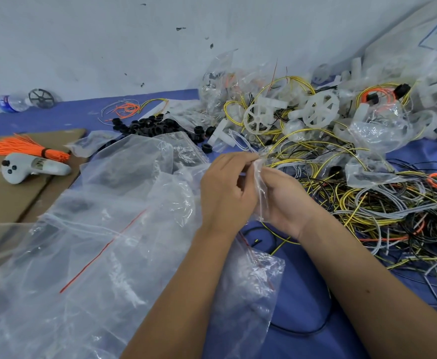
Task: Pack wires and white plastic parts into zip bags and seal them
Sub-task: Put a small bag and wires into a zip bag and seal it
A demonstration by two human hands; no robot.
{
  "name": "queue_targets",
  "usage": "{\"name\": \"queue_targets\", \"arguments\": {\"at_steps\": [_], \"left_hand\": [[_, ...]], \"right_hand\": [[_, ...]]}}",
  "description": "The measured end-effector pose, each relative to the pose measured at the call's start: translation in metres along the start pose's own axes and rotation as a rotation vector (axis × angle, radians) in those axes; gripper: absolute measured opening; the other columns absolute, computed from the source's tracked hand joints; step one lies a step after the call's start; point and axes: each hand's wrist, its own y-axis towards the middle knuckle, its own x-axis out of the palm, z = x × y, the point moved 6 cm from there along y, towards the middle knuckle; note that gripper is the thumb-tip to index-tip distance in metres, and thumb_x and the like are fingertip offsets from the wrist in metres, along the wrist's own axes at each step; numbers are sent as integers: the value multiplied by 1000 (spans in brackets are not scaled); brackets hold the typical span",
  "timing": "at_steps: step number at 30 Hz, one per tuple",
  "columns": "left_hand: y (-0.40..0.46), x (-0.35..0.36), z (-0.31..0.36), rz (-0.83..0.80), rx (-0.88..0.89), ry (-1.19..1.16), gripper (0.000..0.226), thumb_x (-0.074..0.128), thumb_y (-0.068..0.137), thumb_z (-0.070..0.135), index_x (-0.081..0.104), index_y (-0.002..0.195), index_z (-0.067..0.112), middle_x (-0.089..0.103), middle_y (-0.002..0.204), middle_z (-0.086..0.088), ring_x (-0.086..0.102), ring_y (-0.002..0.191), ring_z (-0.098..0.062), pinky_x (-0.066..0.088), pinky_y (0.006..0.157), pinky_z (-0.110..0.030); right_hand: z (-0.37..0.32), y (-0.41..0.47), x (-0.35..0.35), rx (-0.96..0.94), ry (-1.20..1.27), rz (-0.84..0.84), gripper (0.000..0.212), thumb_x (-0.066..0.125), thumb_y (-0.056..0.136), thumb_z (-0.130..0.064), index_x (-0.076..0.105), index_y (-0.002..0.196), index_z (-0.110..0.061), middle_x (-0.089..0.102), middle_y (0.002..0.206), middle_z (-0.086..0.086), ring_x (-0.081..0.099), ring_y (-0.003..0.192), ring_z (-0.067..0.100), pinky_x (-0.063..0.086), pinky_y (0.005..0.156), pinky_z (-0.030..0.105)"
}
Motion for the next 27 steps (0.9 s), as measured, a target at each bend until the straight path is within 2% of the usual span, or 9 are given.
{"name": "queue_targets", "arguments": {"at_steps": [4,7,10,12,14,17,21,24,27], "left_hand": [[0,6,-25,-133,-214,-29,17,63,95,22,75,107,20,74,101,8,68,95,-12,56,85,-36],[-3,9,-41,-196,-354,13,22,60,92,34,74,105,25,74,105,13,67,101,-10,55,91,-40],[-4,11,-49,-221,-376,69,16,64,92,33,73,103,27,73,107,12,66,102,-13,54,92,-40],[-3,14,-50,-244,-363,81,13,65,92,29,73,101,25,72,107,9,66,101,-16,54,90,-40],[-3,18,-50,-288,-324,149,10,65,92,26,72,97,21,72,101,4,64,98,-20,51,86,-40],[-2,21,-51,-339,-287,243,9,63,88,21,70,91,16,69,94,-2,60,93,-26,45,75,-38],[-1,19,-51,-342,-286,257,7,56,80,14,58,74,10,62,83,-10,56,81,-33,37,64,-39],[-1,17,-51,-326,-281,256,10,60,77,8,54,70,13,61,82,-10,55,80,-32,37,63,-39],[-1,15,-52,-291,-285,243,6,61,80,8,67,79,9,65,91,-8,59,89,-29,45,72,-40]], "right_hand": [[-5,2,-10,-113,-157,136,23,50,105,-14,71,103,-4,75,85,9,71,72,19,59,60,29],[-18,0,-21,-286,-326,337,25,49,105,-10,70,94,-3,72,75,9,68,61,17,57,54,26],[-34,-3,-28,-473,-457,482,26,49,104,-12,68,86,-6,69,70,13,65,52,18,53,46,29],[-43,3,-24,-551,-613,516,24,51,100,-17,69,85,-11,72,69,7,67,54,18,55,49,33],[-54,19,-17,-605,-898,544,21,54,97,-20,71,87,-14,73,71,2,71,65,21,60,64,42],[-62,55,0,-599,-1325,451,17,56,95,-14,72,103,-14,75,95,5,69,90,26,55,83,43],[-46,105,16,-372,-1883,205,45,59,92,-11,55,135,-23,52,134,13,43,126,37,45,102,46],[-41,122,17,-258,-2007,183,56,59,89,-10,47,142,-26,41,139,18,28,136,40,42,104,49],[-39,126,18,-210,-2058,167,46,60,90,-9,56,134,-22,50,131,16,34,133,38,45,102,46]]}}
